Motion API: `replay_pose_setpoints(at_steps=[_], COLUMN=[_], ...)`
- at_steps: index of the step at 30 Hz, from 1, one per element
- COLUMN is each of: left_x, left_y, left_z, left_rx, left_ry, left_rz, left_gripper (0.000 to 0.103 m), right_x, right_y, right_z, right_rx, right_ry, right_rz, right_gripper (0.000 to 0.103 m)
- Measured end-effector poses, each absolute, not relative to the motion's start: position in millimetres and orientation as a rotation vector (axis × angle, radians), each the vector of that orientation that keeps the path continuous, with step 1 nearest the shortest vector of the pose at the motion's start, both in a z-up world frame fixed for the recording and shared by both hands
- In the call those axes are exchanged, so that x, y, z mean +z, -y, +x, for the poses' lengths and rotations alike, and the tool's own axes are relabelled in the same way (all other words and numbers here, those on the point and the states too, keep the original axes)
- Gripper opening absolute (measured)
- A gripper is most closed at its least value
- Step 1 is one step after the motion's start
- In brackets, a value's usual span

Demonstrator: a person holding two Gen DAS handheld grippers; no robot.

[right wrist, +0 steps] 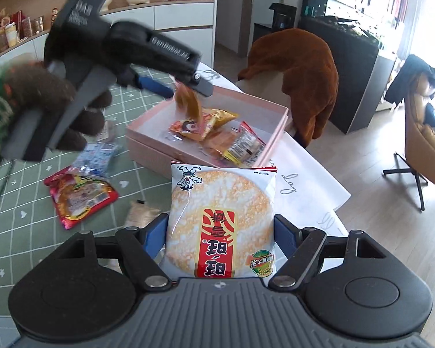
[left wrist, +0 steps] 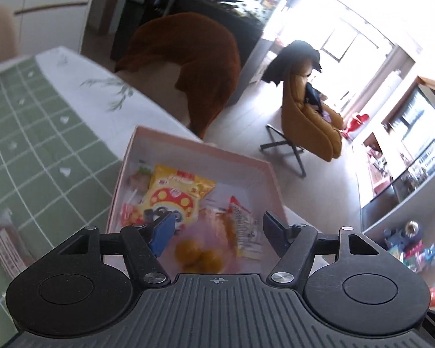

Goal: Organize snacks
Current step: 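Carry both packs over the pink box and open both tools to drop them, then grasp the rice bar with the left tool while the right tool grasps the candy bag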

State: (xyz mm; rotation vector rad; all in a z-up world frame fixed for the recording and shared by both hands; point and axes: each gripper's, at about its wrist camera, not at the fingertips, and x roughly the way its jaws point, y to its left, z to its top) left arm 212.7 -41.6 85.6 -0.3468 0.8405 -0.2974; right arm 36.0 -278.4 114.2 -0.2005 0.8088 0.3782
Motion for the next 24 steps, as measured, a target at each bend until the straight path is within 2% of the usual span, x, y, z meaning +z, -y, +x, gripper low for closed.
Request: replay_pose_setpoints(at_steps=[7,13,18,24], left_x=[90,91,70,44], left_y=[4,-60,-112,-105], left_z=[189,169,172,189], left_rx=[-0.197,0.082,0.268,0.287], left_ry=[-0.790,-0.737,-0.828,-0.930], left_rz=[-0.387,-0.441,-0.506,-0.460], left_gripper=[0.071,0.071,0.071,0.070], right_x=[116,142,133,107], right_y=[284,256,244,258], right_z=[75,146,176,142], right_rx=[0.400,0.389,0.386,0.417], right_ry=[-0.806,-0.664,-0.762,-0.813], right_rz=[-0.150,-0.109,-0.080,-0.128], right_gripper=[0.077,0.078,0.078,0.078])
